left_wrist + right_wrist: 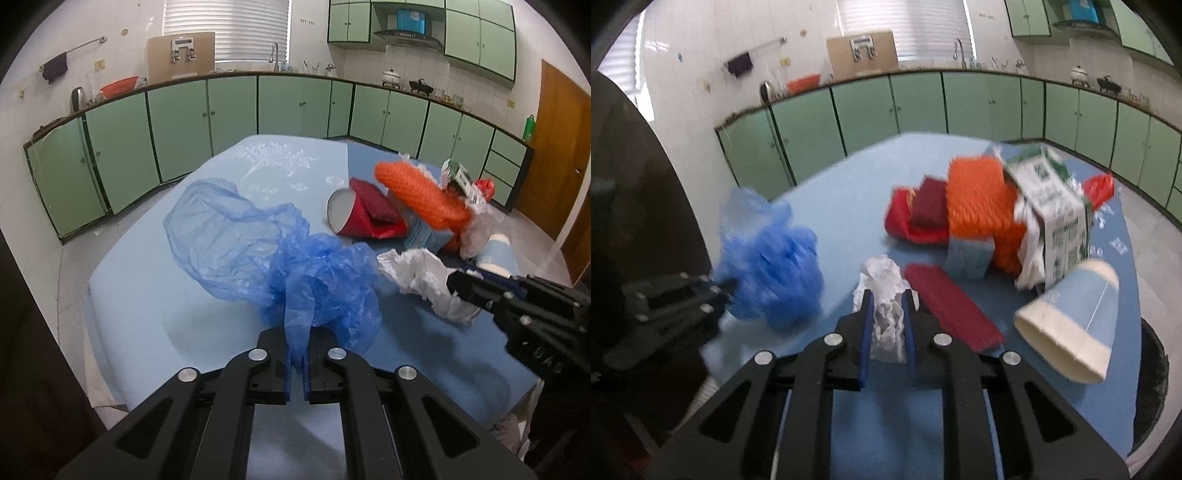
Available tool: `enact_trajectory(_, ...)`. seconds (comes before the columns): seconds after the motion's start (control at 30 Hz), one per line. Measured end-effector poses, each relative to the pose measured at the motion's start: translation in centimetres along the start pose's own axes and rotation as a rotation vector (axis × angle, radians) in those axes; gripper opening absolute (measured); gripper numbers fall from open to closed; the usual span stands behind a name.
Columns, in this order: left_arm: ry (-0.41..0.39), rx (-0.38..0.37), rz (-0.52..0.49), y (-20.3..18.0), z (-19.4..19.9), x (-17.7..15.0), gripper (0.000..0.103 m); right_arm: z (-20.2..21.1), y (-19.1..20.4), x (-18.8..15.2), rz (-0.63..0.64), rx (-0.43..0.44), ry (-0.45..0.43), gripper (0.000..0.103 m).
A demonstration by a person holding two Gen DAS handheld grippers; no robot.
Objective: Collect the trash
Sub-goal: 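Carry the bag and tissue over the black bin and open both tools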
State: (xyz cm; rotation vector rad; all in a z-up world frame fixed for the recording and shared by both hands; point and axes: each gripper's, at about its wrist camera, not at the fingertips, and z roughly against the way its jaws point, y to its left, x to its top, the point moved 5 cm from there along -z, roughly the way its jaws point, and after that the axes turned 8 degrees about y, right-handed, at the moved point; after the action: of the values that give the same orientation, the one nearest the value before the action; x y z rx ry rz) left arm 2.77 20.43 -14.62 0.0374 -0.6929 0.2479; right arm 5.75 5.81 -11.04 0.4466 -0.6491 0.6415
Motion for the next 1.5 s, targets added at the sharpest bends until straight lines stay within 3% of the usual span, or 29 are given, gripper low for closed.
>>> enact_trajectory(0.23, -0.070, -0.030, -0.014, -1.0, 2.4, 2.3, 0.004, 4.1, -0.1, 2.7, -0.016, 0.036, -0.117, 0.014)
enact_trajectory(0.63, -0.168, -0.158, -0.147, -8.2, 4.1, 6.9, 0.004, 11.1, -7.8, 3.9, -0.128, -0.159, -0.254, 0.014)
enact_trajectory(1.13, -0.174, -0.401, -0.383, -24.1, 2.3, 9.9, 0.004, 18.0, -23.2, -1.4, -0.321, -0.459, -0.282, 0.014)
enact_trajectory(1.5, -0.052, -0.511, -0.524, -35.2, -3.6, 8.6, 0.004, 17.2, -32.1, -7.2, -0.460, -0.557, -0.195, 0.014)
